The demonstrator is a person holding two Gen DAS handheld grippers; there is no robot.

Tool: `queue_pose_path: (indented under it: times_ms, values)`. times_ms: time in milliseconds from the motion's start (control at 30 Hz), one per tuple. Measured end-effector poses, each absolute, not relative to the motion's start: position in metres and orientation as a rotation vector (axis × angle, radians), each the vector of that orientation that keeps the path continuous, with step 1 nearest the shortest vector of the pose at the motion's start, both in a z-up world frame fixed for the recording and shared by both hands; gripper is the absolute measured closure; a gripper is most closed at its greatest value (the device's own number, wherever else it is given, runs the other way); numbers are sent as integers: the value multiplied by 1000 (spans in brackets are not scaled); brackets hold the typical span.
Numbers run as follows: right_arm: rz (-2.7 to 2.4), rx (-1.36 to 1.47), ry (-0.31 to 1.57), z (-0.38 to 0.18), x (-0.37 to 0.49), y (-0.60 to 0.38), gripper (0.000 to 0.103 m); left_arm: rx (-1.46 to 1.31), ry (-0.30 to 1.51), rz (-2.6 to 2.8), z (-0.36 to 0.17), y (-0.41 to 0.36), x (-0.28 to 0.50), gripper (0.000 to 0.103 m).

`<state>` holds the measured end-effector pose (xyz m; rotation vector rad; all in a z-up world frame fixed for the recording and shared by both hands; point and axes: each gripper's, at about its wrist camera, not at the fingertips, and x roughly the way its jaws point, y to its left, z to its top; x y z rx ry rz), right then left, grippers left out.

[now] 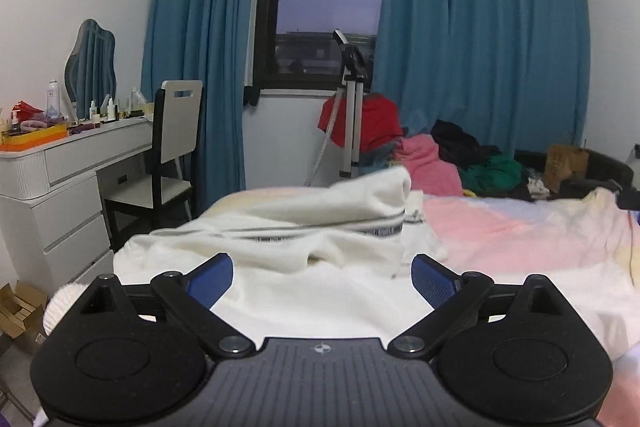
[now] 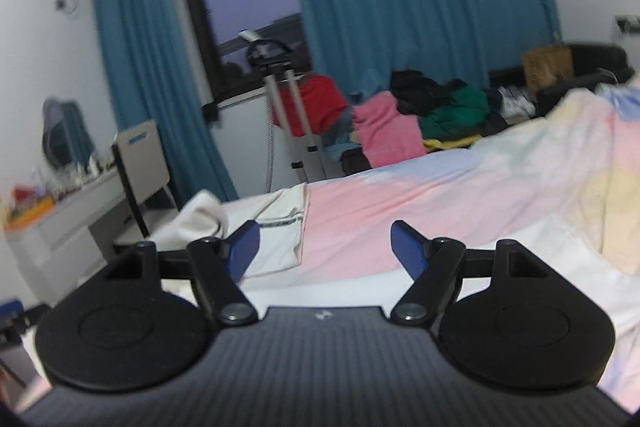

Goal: Fold clothes

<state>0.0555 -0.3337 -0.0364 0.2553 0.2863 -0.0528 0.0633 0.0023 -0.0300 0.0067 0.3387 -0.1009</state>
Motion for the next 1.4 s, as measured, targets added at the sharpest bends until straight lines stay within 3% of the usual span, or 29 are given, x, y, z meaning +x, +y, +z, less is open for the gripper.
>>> queue_pose_path:
  times_ms: [233, 500, 1000, 1167, 1267, 1300, 1333, 1367, 1400]
  values:
    - [-33, 195, 329, -62, 52, -306, 28, -130, 409, -76, -66, 18, 66, 6]
    - [-141, 148, 312, -58, 47, -291, 29, -47, 412, -102, -81, -1, 69, 6]
    - [-223, 371, 424, -106, 93, -340, 28, 195, 554, -298, -139, -153, 270, 21]
    - [-269, 440, 457, -131, 122, -359, 29, 265, 615, -308, -168, -198, 340, 43]
    - [-290, 497, 516, -150, 138, -373, 29, 307, 652, -314, -185, -226, 381, 48]
    - [-303, 511, 535, -156, 143, -377, 29, 320, 644, -312, -187, -231, 387, 54]
    - [-314, 531, 553, -161, 147, -381, 29, 321, 633, -300, -187, -234, 390, 78]
    - [-324, 553, 562, -164, 148, -385, 29, 320, 623, -286, -186, -236, 394, 88]
    - [-333, 575, 567, -167, 148, -389, 29, 313, 615, -283, -184, -238, 396, 92]
